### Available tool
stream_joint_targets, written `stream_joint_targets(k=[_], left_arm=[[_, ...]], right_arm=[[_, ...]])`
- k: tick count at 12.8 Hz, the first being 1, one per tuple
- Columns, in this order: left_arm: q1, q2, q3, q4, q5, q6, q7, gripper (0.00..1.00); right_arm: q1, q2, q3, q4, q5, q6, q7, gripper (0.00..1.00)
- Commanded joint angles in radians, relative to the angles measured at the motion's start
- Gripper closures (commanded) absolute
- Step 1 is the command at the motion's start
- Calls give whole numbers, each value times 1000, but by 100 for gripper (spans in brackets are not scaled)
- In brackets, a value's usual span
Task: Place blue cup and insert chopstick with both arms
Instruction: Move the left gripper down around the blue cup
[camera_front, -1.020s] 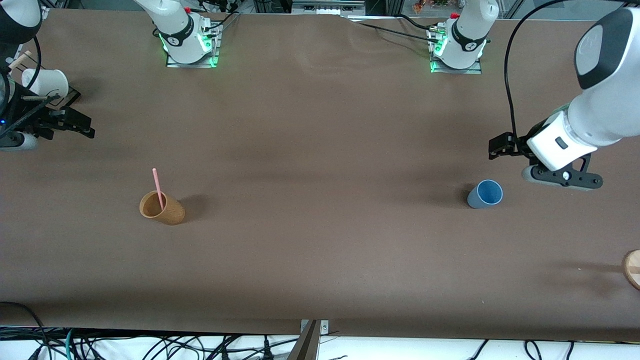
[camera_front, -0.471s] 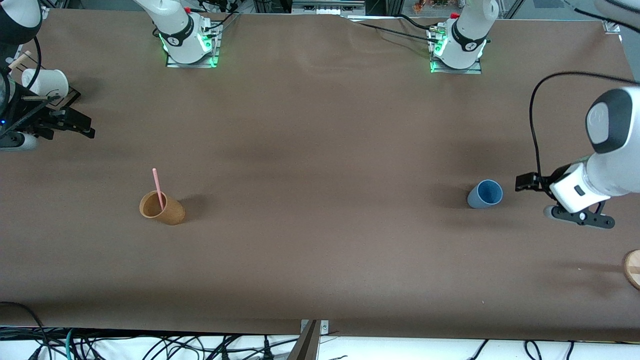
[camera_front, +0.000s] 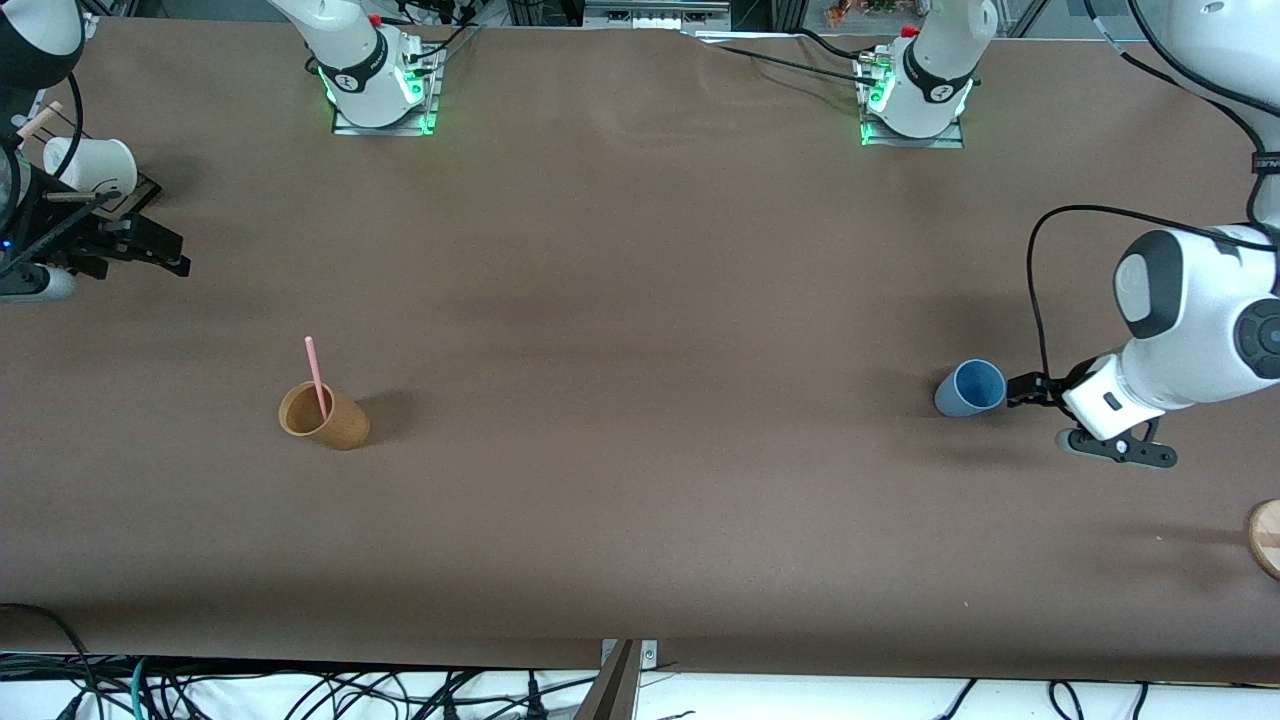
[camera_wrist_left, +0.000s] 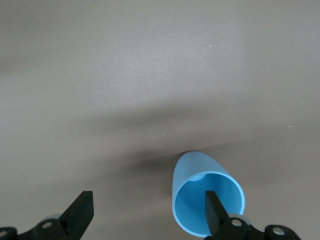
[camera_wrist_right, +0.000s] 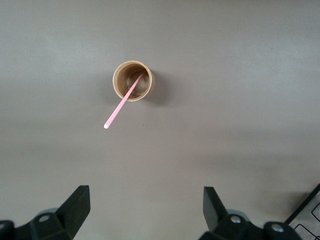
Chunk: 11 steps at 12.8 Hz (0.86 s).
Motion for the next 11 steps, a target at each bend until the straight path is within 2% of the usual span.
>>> stream_joint_targets(k=[1, 9, 11], left_arm=[[4, -50, 5, -119, 22, 114, 38, 2], [4, -57, 7, -288, 20, 329, 41, 3], [4, -53, 13, -318, 20, 380, 39, 11]], right_arm=[[-6, -11, 5, -11, 3, 0, -2, 0], [-5, -12, 6, -11, 1, 0, -2, 0], [-5, -12, 6, -11, 1, 0, -2, 0]])
